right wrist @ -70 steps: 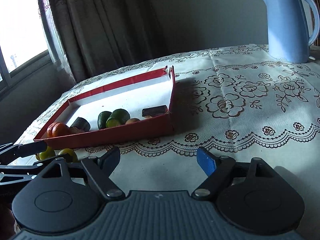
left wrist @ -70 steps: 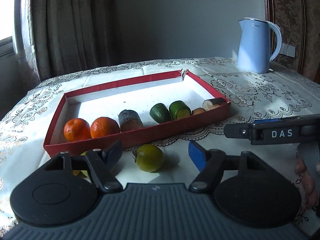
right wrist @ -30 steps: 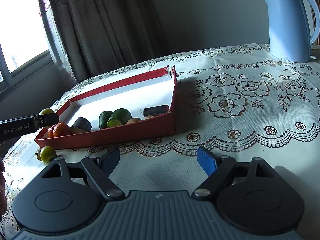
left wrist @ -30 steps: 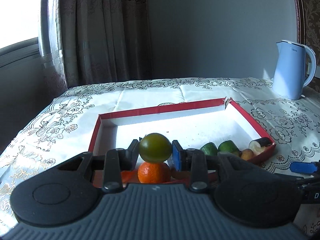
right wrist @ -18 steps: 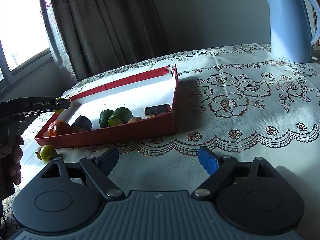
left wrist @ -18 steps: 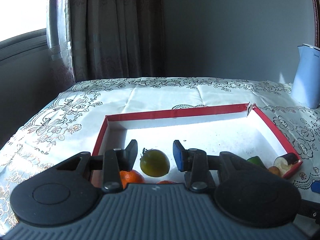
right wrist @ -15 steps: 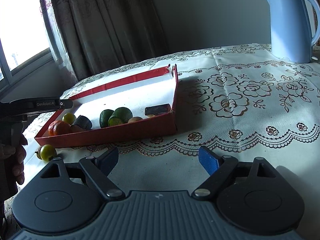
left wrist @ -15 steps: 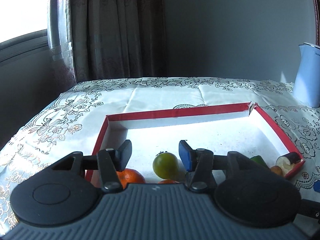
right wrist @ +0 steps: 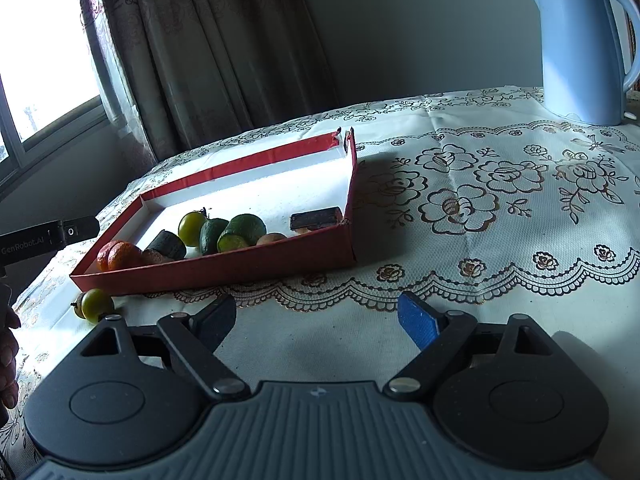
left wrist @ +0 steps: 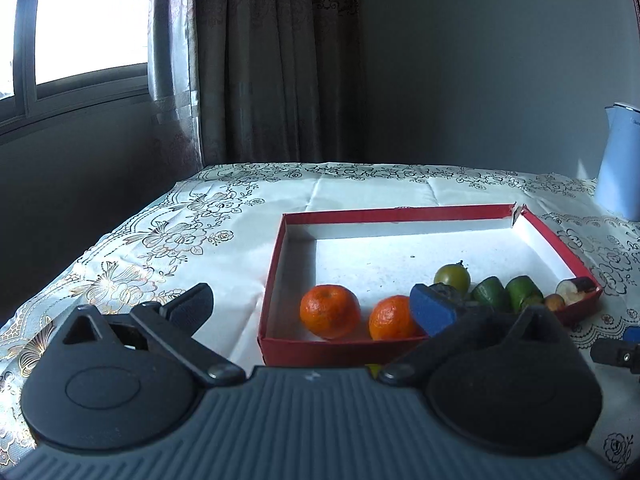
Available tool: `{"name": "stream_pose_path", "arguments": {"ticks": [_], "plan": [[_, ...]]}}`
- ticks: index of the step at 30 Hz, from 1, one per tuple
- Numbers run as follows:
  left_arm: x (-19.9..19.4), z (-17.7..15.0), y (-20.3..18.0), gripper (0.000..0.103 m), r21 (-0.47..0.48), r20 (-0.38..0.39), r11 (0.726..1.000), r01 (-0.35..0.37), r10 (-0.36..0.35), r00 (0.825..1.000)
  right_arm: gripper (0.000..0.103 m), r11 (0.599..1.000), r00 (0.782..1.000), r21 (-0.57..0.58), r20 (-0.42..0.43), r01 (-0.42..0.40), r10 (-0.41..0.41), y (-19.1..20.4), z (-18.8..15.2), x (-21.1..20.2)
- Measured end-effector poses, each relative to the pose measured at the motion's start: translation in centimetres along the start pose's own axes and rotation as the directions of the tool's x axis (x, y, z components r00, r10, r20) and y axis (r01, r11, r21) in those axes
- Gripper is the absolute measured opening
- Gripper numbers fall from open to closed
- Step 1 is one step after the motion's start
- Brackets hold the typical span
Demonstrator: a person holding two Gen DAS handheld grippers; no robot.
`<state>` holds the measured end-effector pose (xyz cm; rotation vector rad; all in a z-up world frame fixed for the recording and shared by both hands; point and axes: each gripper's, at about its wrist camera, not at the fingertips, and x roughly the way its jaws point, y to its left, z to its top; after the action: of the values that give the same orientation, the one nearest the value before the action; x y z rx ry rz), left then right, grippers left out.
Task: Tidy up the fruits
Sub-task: 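Move the right gripper to the large green round fruit and close on it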
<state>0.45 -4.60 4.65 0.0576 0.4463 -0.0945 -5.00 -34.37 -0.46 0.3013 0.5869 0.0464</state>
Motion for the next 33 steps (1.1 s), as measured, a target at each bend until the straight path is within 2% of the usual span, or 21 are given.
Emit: {"name": "stream_pose_path", "arguments": {"ticks": [8, 14, 18, 20, 23, 28, 30, 32, 33], "plan": [[-2.3, -2.5, 5.7, 0.103, -0.085, 0.004, 0.990, -0.112, 0.112, 0.994, 0.088, 1.000, 1.000, -0.013, 0.003, 0.006, -0.006, 0.2, -0.1, -0.1], [-1.3, -3.7, 8.7, 0.103, -0.126, -0.041, 0.976, -0.180, 0.177, 0.983, 0.089, 0.997, 0.999, -0.074, 0.036, 0.036, -0.034, 1.4, -0.3, -0.6], [-0.5, -4.1, 9.5, 0.103, -0.147, -0.086, 0.974, -0.169, 0.158, 0.984, 0.089, 0.989, 0.999, -0.142, 0.024, -0.043, 0.047, 4.6, -1.0, -0.4], [-0.4, -4.2, 9.6, 0.103, -0.154, -0.090, 0.973, -0.173, 0.161, 0.983, 0.089, 0.973, 0.996, -0.214, 0.017, -0.080, 0.085, 7.0, -1.4, -0.2], [0.4, -4.3, 9.7, 0.103, -0.157, -0.154, 0.974, -0.163, 0.139, 0.978, 0.089, 0.930, 0.985, -0.331, -0.004, -0.162, 0.170, 11.1, -1.8, 0.1], [0.8, -4.5, 10.1, 0.103, -0.182, -0.181, 0.972, -0.151, 0.118, 0.976, 0.088, 0.872, 0.973, -0.437, -0.040, -0.221, 0.227, 15.4, -1.6, 1.3], [0.7, -4.6, 10.1, 0.103, -0.185, -0.177, 0.972, -0.146, 0.113, 0.978, 0.082, 0.848, 0.972, -0.478, -0.064, -0.229, 0.226, 16.7, -1.7, 2.2], [0.6, -4.6, 10.1, 0.103, -0.189, -0.171, 0.972, -0.142, 0.110, 0.979, 0.068, 0.835, 0.968, -0.491, -0.106, -0.250, 0.227, 17.3, -1.8, 3.2], [0.6, -4.6, 10.2, 0.103, -0.190, -0.167, 0.972, -0.138, 0.106, 0.980, 0.066, 0.832, 0.967, -0.492, -0.122, -0.255, 0.224, 17.5, -1.8, 3.7]]}}
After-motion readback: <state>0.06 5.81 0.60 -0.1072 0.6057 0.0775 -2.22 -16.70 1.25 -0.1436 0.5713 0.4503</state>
